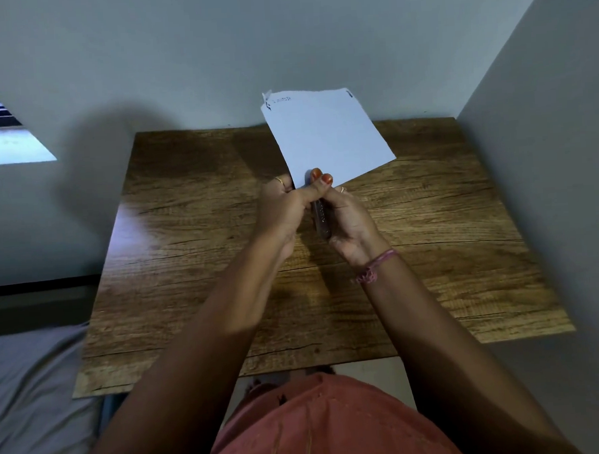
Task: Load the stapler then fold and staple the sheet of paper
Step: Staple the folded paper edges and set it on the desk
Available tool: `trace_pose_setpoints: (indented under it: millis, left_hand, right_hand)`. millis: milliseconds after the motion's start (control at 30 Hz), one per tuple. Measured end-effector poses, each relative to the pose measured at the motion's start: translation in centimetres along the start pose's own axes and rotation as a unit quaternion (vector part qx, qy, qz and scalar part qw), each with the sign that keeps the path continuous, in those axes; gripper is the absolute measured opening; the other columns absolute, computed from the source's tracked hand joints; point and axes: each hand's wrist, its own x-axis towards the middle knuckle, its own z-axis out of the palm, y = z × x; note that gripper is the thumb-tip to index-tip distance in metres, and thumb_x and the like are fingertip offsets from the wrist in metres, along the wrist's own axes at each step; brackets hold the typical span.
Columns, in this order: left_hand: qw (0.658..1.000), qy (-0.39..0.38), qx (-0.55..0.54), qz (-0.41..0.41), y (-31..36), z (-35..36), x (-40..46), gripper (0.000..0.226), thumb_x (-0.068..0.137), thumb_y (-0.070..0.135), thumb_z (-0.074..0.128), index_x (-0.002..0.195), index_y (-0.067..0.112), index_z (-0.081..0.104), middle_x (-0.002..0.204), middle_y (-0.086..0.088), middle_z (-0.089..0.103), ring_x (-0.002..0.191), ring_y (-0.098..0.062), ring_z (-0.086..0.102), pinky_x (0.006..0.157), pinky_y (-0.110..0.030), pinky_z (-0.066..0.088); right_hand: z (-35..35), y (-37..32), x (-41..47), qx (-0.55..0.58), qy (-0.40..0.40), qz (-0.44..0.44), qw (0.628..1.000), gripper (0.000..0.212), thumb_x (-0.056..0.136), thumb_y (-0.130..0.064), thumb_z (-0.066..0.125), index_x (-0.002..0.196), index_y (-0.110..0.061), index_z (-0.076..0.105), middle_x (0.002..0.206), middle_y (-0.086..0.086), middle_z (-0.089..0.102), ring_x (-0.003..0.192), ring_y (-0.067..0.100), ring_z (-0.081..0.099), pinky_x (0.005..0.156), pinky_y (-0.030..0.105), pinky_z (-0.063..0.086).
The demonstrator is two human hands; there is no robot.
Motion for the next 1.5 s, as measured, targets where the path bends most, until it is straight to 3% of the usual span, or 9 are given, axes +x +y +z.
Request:
trace_pose_setpoints:
  millis: [200,333,500,600,667,800,1067,1400,1500]
  left_hand:
    - [1.000,0.000,0.011,0.001,-0.3,-0.1,0.2,0.018,0.074,0.012,0.079,0.091,0.011,0.072,0.097,-0.010,0.075,0.098,-0.029,0.069,0.092,-0.044,0.054]
    - [0.995,-0.094,0.008,-0.023,0.4,-1.5,0.5,0.027,0.077,0.015,0.077,0.102,0.008,0.068,0.098,-0.005,0.075,0.092,-0.019,0.070,0.075,-0.028,0.054]
    - [0.986,-0.145,-0.037,-0.077,1.3,-2.3,1.1,0.035,0.092,0.034,0.059,0.122,0.015,0.060,0.122,-0.013,0.066,0.100,-0.026,0.065,0.077,-0.038,0.051]
    - [0.992,-0.110,-0.034,-0.049,1.3,-2.1,1.5,0.030,0.097,0.021,0.051,0.125,0.011,0.057,0.122,-0.011,0.067,0.111,-0.029,0.064,0.091,-0.045,0.051]
    - [0.994,-0.094,-0.038,-0.036,1.3,-2.1,1.6,0.028,0.098,0.015,0.049,0.124,0.007,0.058,0.120,-0.011,0.068,0.110,-0.028,0.065,0.094,-0.046,0.052]
    - [0.994,-0.095,-0.049,-0.028,1.3,-2.2,1.6,0.028,0.097,0.011,0.050,0.124,0.005,0.058,0.121,-0.011,0.067,0.111,-0.026,0.064,0.098,-0.047,0.050]
    - [0.988,-0.141,-0.047,-0.031,1.5,-2.4,1.1,0.027,0.097,0.012,0.051,0.122,0.008,0.059,0.126,-0.009,0.065,0.117,-0.027,0.061,0.100,-0.049,0.048]
    - [0.985,-0.171,-0.015,-0.036,1.9,-2.2,0.4,0.031,0.097,0.012,0.050,0.128,0.007,0.054,0.130,-0.010,0.061,0.119,-0.027,0.059,0.101,-0.050,0.047]
    - [0.983,-0.178,-0.015,-0.035,1.9,-2.1,0.3,0.026,0.097,0.011,0.049,0.122,0.009,0.058,0.127,-0.010,0.064,0.116,-0.028,0.061,0.098,-0.051,0.049]
  right_hand:
    - [-0.1,0.2,0.0,0.009,0.007,-0.007,1.000,0.016,0.078,-0.027,0.071,0.083,-0.013,0.077,0.087,0.003,0.075,0.084,0.012,0.070,0.073,0.024,0.055]
    - [-0.5,0.0,-0.1,-0.045,-0.005,-0.001,0.999,0.032,0.074,-0.034,0.074,0.099,-0.014,0.073,0.090,0.003,0.071,0.087,0.017,0.064,0.071,0.028,0.049]
    - [-0.7,-0.9,-0.4,-0.073,-0.036,-0.011,0.997,0.042,0.081,-0.032,0.070,0.118,-0.013,0.064,0.105,0.004,0.070,0.078,0.014,0.066,0.073,0.024,0.055]
    - [-0.6,-0.7,-0.9,-0.099,-0.030,0.026,0.994,0.025,0.085,-0.032,0.067,0.103,-0.015,0.069,0.090,0.003,0.072,0.066,0.009,0.067,0.052,0.018,0.053]
    - [-0.7,-0.8,-1.3,-0.071,-0.043,0.048,0.995,0.021,0.086,-0.034,0.065,0.093,-0.016,0.072,0.082,0.003,0.073,0.062,0.009,0.068,0.046,0.018,0.051]
    - [-1.5,-1.5,-1.7,-0.006,-0.066,0.042,0.997,0.024,0.078,-0.035,0.068,0.089,-0.015,0.074,0.081,0.005,0.073,0.063,0.011,0.069,0.050,0.021,0.055]
    - [-2.5,-1.7,-1.9,-0.034,-0.045,0.022,0.998,0.041,0.067,-0.042,0.075,0.098,-0.016,0.072,0.087,0.006,0.070,0.069,0.012,0.068,0.053,0.021,0.055]
    - [-2.9,-1.2,-2.3,0.007,-0.050,0.040,0.998,0.033,0.069,-0.034,0.073,0.095,-0.014,0.070,0.078,0.005,0.068,0.064,0.010,0.067,0.051,0.022,0.055]
    - [-2.9,-1.1,-2.3,0.015,-0.045,0.044,0.998,0.026,0.070,-0.032,0.073,0.090,-0.016,0.072,0.075,0.004,0.067,0.063,0.009,0.066,0.050,0.022,0.055]
